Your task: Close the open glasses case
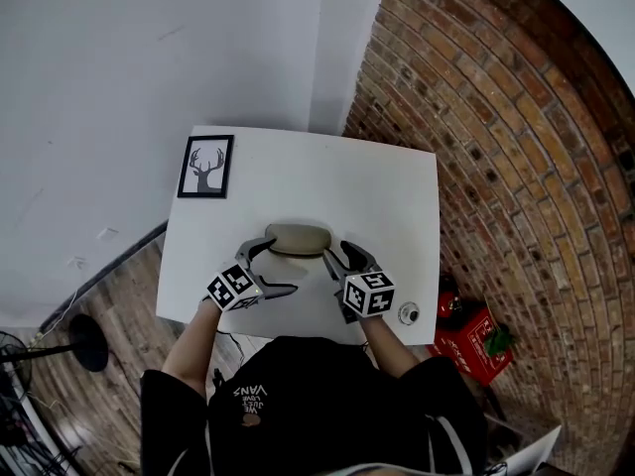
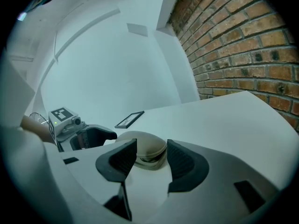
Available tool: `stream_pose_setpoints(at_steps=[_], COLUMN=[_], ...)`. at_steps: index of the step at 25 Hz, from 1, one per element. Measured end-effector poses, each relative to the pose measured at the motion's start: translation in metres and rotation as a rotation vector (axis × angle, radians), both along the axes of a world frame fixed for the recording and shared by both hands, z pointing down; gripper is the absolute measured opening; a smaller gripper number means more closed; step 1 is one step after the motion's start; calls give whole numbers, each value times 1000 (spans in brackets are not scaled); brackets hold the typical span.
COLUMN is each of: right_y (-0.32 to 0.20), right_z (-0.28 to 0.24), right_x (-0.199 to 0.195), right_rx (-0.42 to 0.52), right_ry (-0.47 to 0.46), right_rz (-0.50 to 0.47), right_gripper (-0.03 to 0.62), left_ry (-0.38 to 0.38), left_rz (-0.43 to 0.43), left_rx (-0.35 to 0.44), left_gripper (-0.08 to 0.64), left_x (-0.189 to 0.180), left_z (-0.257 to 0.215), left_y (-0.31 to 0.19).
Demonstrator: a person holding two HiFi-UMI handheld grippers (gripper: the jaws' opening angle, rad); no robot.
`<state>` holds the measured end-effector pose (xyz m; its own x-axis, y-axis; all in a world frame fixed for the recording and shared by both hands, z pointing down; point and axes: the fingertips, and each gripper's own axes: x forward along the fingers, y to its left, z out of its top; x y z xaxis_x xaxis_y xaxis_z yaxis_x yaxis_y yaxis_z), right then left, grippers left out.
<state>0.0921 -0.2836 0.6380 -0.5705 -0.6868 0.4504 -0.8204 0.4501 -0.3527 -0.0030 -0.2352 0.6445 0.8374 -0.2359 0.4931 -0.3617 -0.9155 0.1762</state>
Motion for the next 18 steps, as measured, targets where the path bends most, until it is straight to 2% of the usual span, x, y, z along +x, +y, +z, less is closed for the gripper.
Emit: stream_pose_setpoints(at_steps=[9,14,18], right_y=[-2,-2,-3], right_z=[20,31,35], right_x=[-3,-4,-4], right_rx=[-42,-66,-77], right_ry=[51,92,108], right_rz=[-31,-53,-54], right_gripper=[192,192,196], left_ry=[-50,-114,-111], left_rz=[-52,-53,-72], left_rx=[8,8,-6], left_gripper=[525,525,525], left_x=[2,3,4], left_z=[14,25,27], left_y=[4,8,6])
